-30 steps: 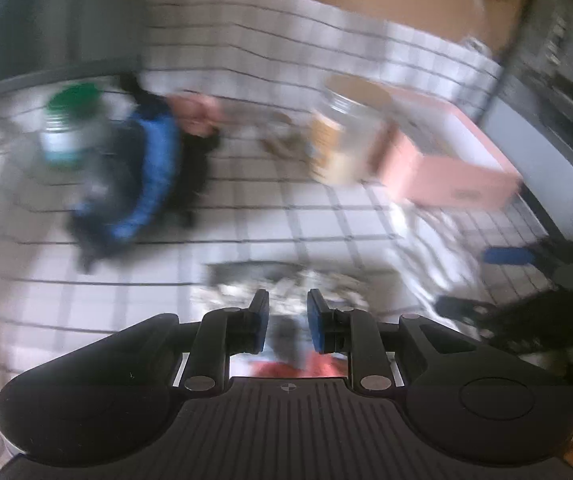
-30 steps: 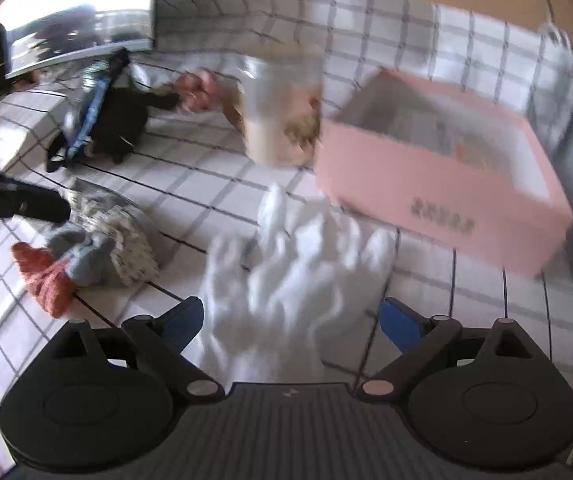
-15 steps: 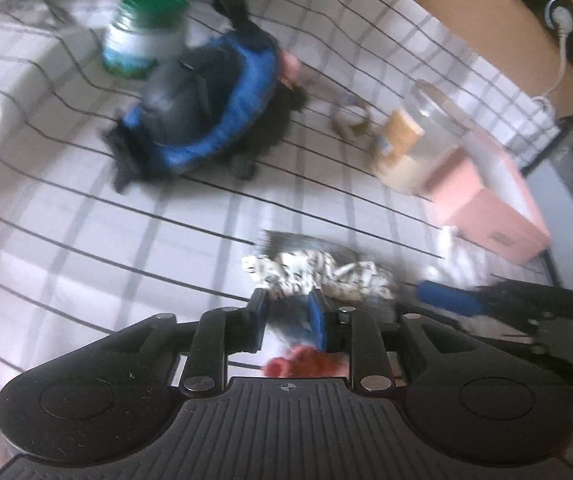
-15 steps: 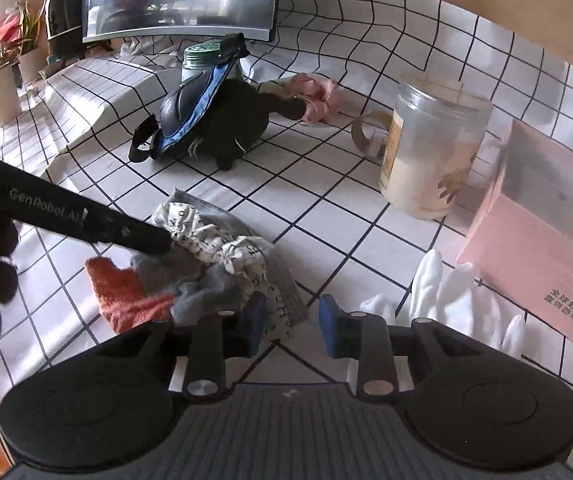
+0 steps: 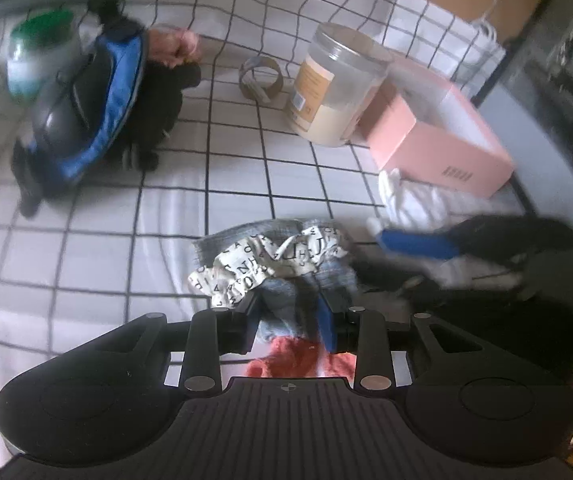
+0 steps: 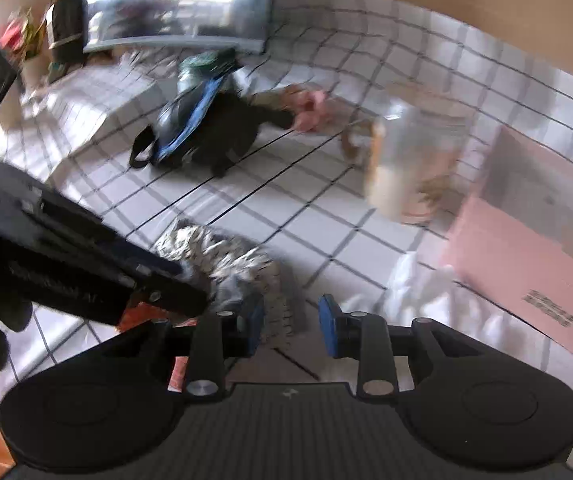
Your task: Organize soft objects
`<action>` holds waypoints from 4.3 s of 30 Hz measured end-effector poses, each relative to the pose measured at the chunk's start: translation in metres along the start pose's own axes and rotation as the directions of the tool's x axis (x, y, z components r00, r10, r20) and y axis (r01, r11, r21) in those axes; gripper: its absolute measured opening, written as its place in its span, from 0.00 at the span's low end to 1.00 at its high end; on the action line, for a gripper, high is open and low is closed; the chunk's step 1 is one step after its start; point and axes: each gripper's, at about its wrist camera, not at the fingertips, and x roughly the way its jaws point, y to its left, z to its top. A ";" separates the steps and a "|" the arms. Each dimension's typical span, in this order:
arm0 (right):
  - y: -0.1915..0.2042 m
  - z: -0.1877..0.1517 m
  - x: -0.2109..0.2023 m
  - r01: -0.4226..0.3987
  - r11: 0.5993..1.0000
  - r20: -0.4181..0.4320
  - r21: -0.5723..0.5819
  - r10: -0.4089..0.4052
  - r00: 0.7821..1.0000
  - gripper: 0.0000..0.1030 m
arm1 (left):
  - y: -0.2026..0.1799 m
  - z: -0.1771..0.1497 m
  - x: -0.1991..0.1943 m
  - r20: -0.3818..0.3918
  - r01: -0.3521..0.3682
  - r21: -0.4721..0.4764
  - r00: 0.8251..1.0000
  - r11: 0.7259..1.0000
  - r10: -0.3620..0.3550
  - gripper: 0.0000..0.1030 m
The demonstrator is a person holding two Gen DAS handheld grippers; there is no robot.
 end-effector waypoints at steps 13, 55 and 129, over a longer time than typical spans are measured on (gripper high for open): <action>-0.065 -0.049 -0.038 0.203 0.952 -0.057 0.230 -0.195 0.979 0.78 | -0.032 -0.004 0.008 0.008 -0.048 0.098 0.999 0.994 0.048 0.34; -0.066 -0.095 -0.052 0.119 0.977 -0.008 0.179 -0.119 0.993 1.00 | -0.116 -0.047 0.005 0.182 -0.292 0.370 0.954 0.882 0.240 0.50; -0.096 -0.049 -0.137 0.412 0.810 -0.117 0.418 -0.402 0.908 0.15 | -0.147 0.212 0.128 0.162 -0.040 0.350 0.987 0.936 -0.019 0.26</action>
